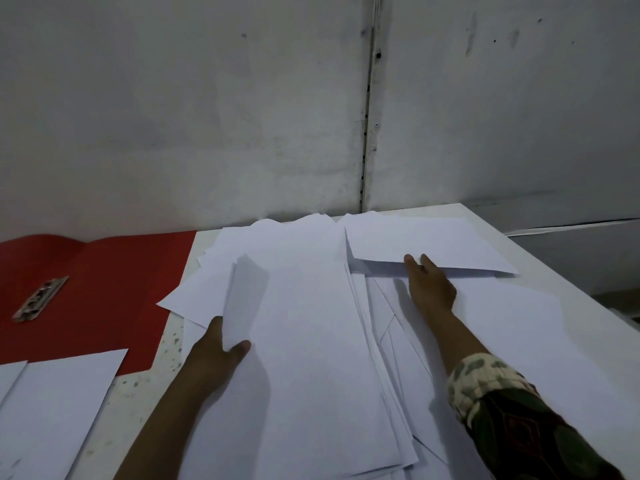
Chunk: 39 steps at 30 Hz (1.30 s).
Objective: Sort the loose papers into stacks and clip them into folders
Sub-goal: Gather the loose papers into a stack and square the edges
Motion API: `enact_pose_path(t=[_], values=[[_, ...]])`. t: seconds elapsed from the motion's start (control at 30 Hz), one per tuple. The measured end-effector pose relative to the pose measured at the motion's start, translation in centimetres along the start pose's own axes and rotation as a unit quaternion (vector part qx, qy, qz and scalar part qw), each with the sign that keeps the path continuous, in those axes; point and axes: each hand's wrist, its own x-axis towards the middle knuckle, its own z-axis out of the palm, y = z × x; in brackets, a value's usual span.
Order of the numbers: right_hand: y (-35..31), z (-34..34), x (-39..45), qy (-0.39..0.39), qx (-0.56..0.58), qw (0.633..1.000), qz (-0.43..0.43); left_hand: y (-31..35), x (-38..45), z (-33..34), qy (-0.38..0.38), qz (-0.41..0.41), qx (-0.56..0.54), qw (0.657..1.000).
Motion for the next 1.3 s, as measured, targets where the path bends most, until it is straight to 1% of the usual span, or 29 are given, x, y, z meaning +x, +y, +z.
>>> enact_pose_path(t=[0.07, 0.13, 0.2, 0.3, 0.37, 0.47, 0.6, 0.67, 0.77, 0.87, 0.93, 1.07, 1.2, 1.3], values=[[0.2, -0.5, -0.6, 0.065, 0.129, 0.989, 0.014, 0.1, -0.1, 0.0, -0.001, 0.000, 0.000, 1.000], [0.6, -1.0, -1.2, 0.125, 0.201, 0.971, 0.025, 0.2, -0.2, 0.0, -0.002, 0.000, -0.002, 1.000], [0.9, -1.3, -1.9, 0.150, 0.234, 0.960, 0.032, 0.3, -0.2, 0.1, -0.001, 0.000, -0.002, 1.000], [1.2, -1.5, -2.7, 0.173, 0.283, 0.941, 0.064, 0.3, -0.3, 0.0, 0.000, 0.001, -0.001, 1.000], [1.5, -1.7, -3.1, 0.189, 0.290, 0.934, 0.084, 0.5, -0.4, 0.0, 0.001, 0.003, -0.003, 1.000], [1.7, -2.1, -4.0, 0.200, 0.334, 0.916, 0.097, 0.7, -0.7, 0.2, 0.007, 0.005, -0.001, 1.000], [1.9, -3.1, -4.7, 0.196, 0.443, 0.861, 0.156, 1.2, -0.7, 0.6, 0.005, 0.008, -0.006, 1.000], [1.6, -3.0, -5.8, 0.167, 0.489, 0.838, 0.177, 0.9, -1.3, 0.0, 0.014, 0.005, -0.010, 1.000], [1.4, -3.2, -7.3, 0.135, 0.514, 0.827, 0.185, 0.8, -1.0, 0.0, 0.008, -0.001, 0.001, 1.000], [1.6, -3.9, -8.7, 0.110, 0.515, 0.829, 0.188, 0.8, -1.0, 0.0, 0.006, -0.001, 0.002, 1.000], [1.8, -4.3, -9.3, 0.098, 0.500, 0.841, 0.182, 0.7, -1.0, 0.0, 0.007, -0.003, 0.004, 1.000], [2.3, -4.9, -10.1, 0.071, 0.425, 0.889, 0.158, 0.4, -0.7, -0.1, -0.001, -0.011, -0.008, 1.000], [2.1, -5.1, -10.7, -0.023, 0.296, 0.946, 0.130, 0.6, -0.6, -0.1, -0.005, -0.023, -0.031, 0.999], [1.7, -4.6, -11.3, -0.066, 0.192, 0.974, 0.099, 1.0, -0.7, -0.1, -0.009, -0.037, -0.052, 0.998]])
